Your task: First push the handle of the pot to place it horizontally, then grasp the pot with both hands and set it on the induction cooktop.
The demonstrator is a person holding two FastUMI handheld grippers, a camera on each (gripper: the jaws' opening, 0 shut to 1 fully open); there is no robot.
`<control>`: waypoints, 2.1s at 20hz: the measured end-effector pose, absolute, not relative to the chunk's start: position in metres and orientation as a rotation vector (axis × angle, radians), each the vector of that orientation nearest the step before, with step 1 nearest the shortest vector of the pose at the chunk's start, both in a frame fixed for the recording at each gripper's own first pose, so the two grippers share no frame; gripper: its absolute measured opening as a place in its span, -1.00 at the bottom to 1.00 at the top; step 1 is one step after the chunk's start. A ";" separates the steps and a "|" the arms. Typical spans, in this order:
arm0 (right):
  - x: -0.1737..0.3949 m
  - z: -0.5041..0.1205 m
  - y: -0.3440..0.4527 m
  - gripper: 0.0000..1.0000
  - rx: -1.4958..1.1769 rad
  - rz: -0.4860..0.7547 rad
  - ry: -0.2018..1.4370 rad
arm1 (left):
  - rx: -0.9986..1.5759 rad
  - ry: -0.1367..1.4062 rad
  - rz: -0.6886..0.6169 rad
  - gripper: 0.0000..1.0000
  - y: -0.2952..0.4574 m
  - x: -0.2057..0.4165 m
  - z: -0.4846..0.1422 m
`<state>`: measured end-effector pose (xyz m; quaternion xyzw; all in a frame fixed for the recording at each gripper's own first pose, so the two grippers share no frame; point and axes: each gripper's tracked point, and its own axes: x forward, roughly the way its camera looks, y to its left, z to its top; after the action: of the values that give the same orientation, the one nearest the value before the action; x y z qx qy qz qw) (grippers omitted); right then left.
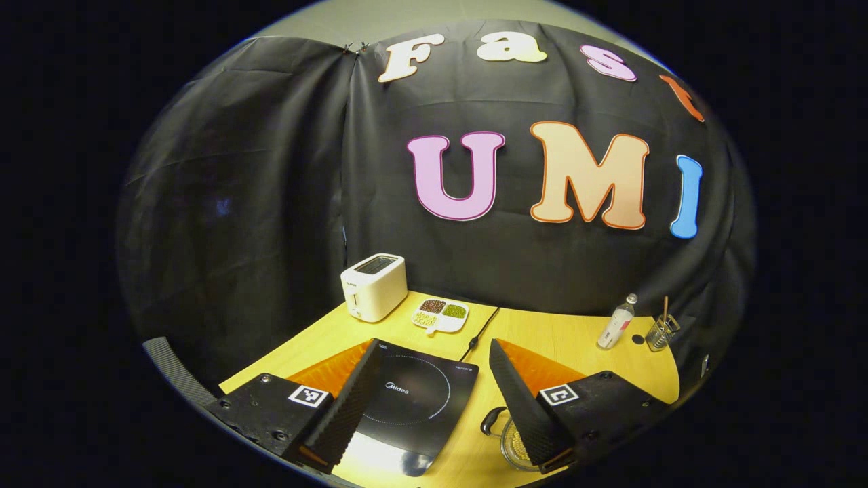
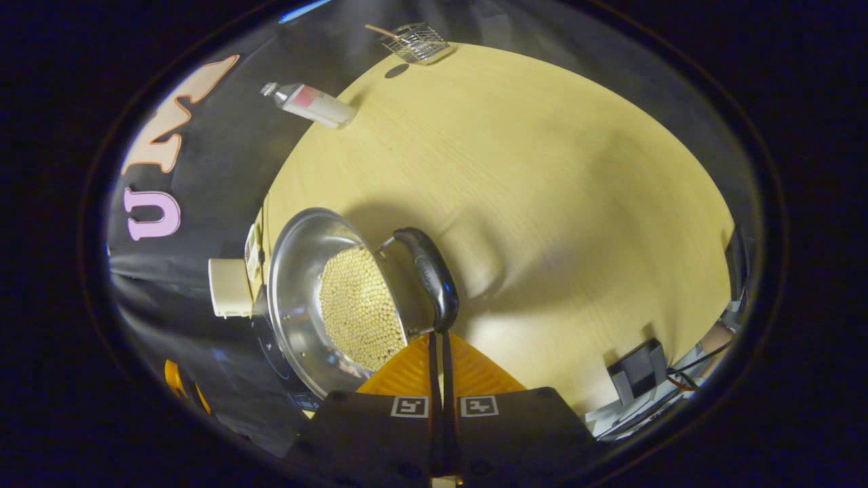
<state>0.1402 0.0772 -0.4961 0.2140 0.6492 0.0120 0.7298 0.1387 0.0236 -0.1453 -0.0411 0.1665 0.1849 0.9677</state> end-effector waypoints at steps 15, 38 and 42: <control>0.140 -0.476 0.067 -0.43 0.474 0.094 1.461 | -0.137 0.443 0.357 0.96 0.006 0.135 -0.188; 0.219 -0.474 0.086 0.87 0.331 0.329 1.442 | -0.376 1.119 -0.038 0.92 -0.077 0.146 -0.355; 0.216 -0.489 0.099 0.87 0.337 0.365 1.511 | -0.402 1.206 -0.050 0.95 -0.081 0.150 -0.384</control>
<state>0.2164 0.0990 -0.4892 0.1513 0.6784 0.1636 0.7001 0.1495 -0.0807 -0.3838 -0.1879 0.5630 -0.0232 0.8045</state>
